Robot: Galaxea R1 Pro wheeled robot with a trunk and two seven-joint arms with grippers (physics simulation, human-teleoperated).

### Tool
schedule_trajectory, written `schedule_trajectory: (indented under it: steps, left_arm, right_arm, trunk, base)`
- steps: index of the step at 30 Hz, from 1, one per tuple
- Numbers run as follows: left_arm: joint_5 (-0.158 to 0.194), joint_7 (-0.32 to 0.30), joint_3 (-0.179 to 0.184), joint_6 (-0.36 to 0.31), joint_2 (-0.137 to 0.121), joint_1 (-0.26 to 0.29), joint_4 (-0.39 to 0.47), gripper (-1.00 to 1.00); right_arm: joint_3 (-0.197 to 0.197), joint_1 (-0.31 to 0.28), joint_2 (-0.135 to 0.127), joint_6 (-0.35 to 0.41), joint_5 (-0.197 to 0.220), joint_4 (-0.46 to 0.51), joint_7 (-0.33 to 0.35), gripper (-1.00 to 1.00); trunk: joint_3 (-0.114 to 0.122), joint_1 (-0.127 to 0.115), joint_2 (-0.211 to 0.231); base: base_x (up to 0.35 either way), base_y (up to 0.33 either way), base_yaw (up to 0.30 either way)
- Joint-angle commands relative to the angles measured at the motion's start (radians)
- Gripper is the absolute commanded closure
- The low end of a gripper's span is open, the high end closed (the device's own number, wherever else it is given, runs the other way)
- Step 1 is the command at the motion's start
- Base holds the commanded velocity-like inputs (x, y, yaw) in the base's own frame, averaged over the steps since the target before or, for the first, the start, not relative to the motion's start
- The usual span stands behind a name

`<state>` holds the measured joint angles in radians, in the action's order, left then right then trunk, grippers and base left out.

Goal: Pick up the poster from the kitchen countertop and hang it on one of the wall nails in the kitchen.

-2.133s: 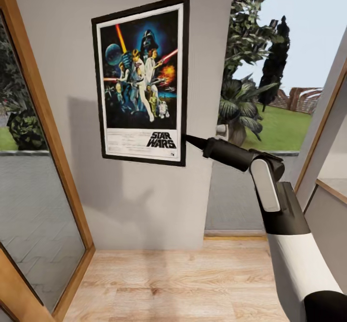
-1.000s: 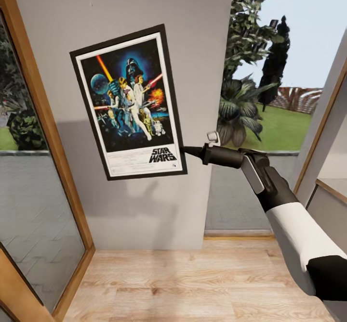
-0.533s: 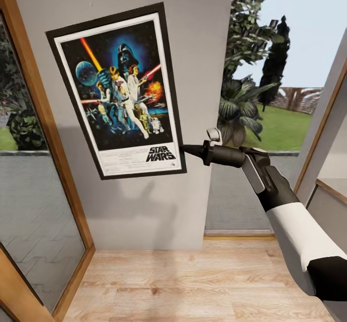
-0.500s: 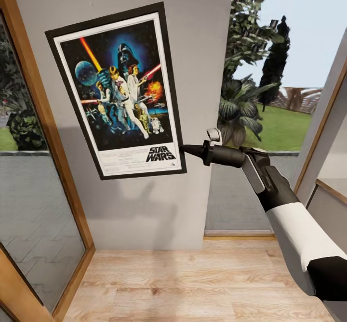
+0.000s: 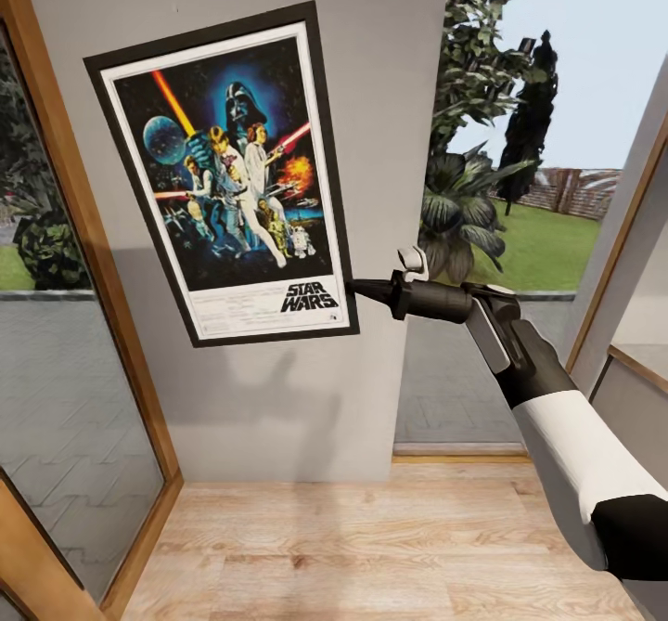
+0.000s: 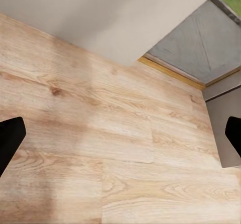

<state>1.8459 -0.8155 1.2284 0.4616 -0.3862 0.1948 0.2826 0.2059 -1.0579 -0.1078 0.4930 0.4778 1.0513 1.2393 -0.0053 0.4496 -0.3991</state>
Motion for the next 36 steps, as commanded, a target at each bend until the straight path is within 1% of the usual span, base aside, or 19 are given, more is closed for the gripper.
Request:
schedule_trajectory:
  steps: [1,11,15,17,20,25,27,36]
  left_arm:
    - [0.010,-0.002,0.008,0.003,-0.001,0.001,0.001,-1.00]
    - [0.010,-0.002,0.007,0.003,-0.001,0.001,0.001,-1.00]
    - [0.010,-0.002,0.008,0.003,0.000,0.000,0.001,-1.00]
    - [0.010,-0.002,0.008,0.003,0.000,0.000,0.001,-1.00]
    - [0.010,-0.002,0.008,0.003,0.000,0.001,0.001,-1.00]
    - [0.010,-0.002,0.008,0.003,0.000,0.001,0.001,-1.00]
    - [0.010,-0.002,0.008,0.003,0.000,0.001,0.001,-1.00]
    - [0.010,-0.002,0.008,0.003,0.000,0.001,0.001,-1.00]
  right_arm:
    - [0.003,-0.001,-0.001,0.012,0.011,-0.001,0.001,1.00]
    - [-0.003,0.006,-0.001,0.010,0.015,-0.014,-0.006,1.00]
    - [-0.034,0.007,-0.001,0.011,0.017,-0.015,-0.007,1.00]
    - [-0.060,0.008,0.000,0.011,0.018,-0.021,-0.007,1.00]
    - [-0.079,0.009,0.001,0.011,0.025,-0.041,-0.005,1.00]
    - [-0.086,0.009,0.000,0.010,0.057,-0.052,-0.004,1.00]
    - [-0.088,0.010,0.000,0.010,0.064,-0.053,-0.004,1.00]
    - [-0.089,0.016,0.000,0.010,0.070,-0.057,-0.004,1.00]
  trunk:
    - [-0.001,0.000,-0.001]
    - [-0.001,0.000,-0.001]
    - [-0.001,0.000,-0.001]
    - [-0.001,0.000,-0.001]
    - [-0.001,0.000,-0.001]
    - [-0.001,0.000,-0.001]
    - [-0.001,0.000,-0.001]
    - [-0.001,0.000,-0.001]
  base:
    - [0.000,0.000,0.000]
    - [0.000,0.000,0.000]
    - [0.000,0.000,0.000]
    - [0.000,0.000,0.000]
    - [0.000,0.000,0.000]
    - [0.000,0.000,0.000]
    - [0.000,0.000,0.000]
    - [0.000,0.000,0.000]
